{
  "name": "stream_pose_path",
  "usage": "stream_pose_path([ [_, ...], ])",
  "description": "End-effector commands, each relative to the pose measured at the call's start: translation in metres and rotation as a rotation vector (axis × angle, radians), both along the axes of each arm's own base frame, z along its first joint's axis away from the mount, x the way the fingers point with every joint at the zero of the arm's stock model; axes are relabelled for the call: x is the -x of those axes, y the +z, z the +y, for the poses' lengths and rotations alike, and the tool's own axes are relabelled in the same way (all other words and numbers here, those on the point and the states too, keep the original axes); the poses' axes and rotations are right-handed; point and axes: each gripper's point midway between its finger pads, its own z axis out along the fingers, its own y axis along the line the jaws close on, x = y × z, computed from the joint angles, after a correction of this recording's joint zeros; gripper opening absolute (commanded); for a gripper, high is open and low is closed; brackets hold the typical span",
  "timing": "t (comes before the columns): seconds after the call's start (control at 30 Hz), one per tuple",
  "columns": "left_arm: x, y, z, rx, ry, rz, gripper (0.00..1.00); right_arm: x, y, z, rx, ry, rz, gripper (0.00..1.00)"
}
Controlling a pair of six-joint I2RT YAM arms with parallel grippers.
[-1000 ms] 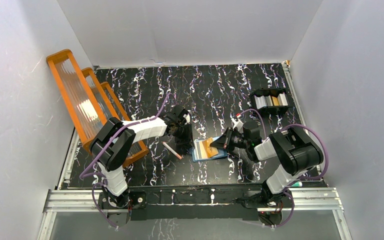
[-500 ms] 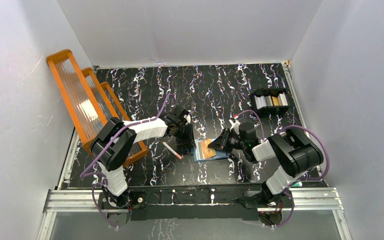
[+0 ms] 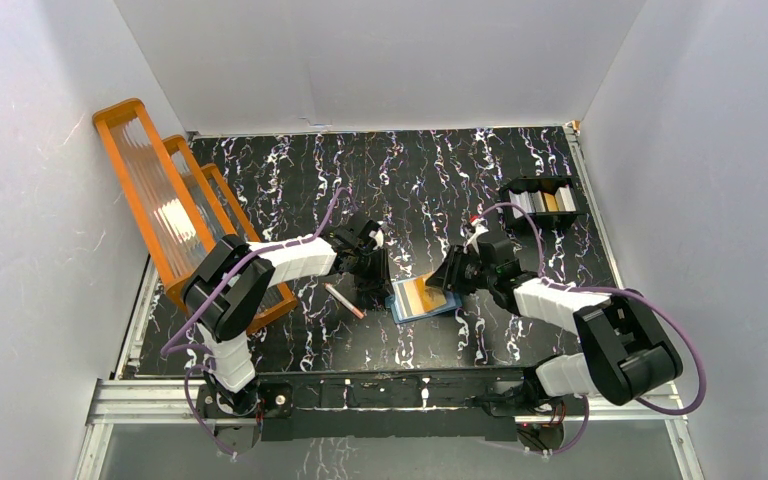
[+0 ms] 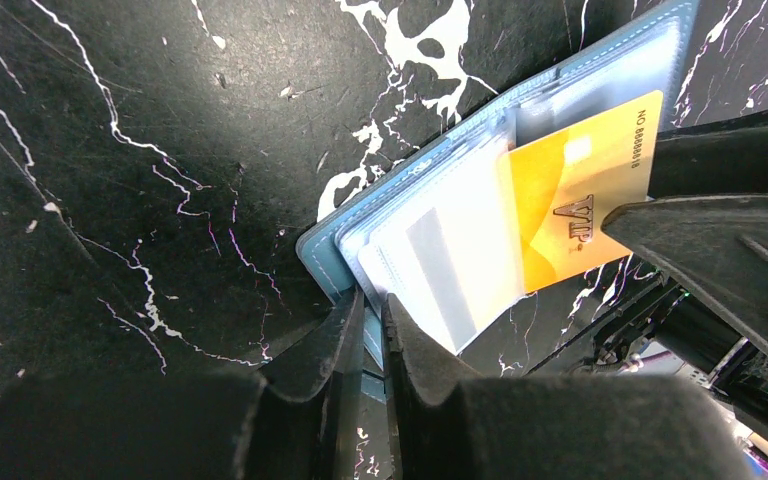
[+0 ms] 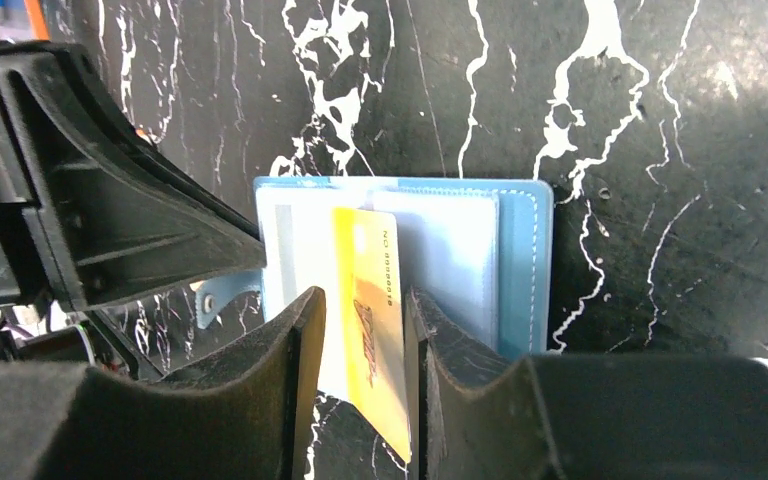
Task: Put the credit cards into the card holder
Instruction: Insert the credit card into the card holder.
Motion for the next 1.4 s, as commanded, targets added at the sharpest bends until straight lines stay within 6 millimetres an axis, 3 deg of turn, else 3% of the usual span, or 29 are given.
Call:
stream_pose_path([
  [0.0, 0.014, -0.016, 0.009, -0.055, -0.012, 0.047, 0.11, 0.001, -0.002, 0.002, 0.019, 0.025, 0.003, 0.43],
  [0.3, 0.014, -0.016, 0.008, -0.051, -0.010, 0.049, 0.11, 0.004, -0.006, 0.012, 0.000, 0.057, -0.003, 0.38],
  [0.6, 0.014, -0.016, 0.003, -0.041, -0.017, 0.059, 0.10, 0.008, -0.003, 0.022, 0.065, 0.104, 0.005, 0.43],
  [0.77, 0.015, -0.017, 0.002, -0.042, -0.020, 0.061, 0.07, 0.009, -0.005, 0.010, 0.168, 0.091, 0.015, 0.47],
  [0.87, 0.015, -0.016, 0.003, -0.042, -0.020, 0.060, 0.06, 0.000, 0.001, -0.014, 0.313, 0.048, -0.033, 0.50],
  [1.37, 0.015, -0.017, -0.001, -0.039, -0.021, 0.059, 0.06, 0.009, -0.001, 0.011, 0.185, 0.103, -0.010, 0.50],
])
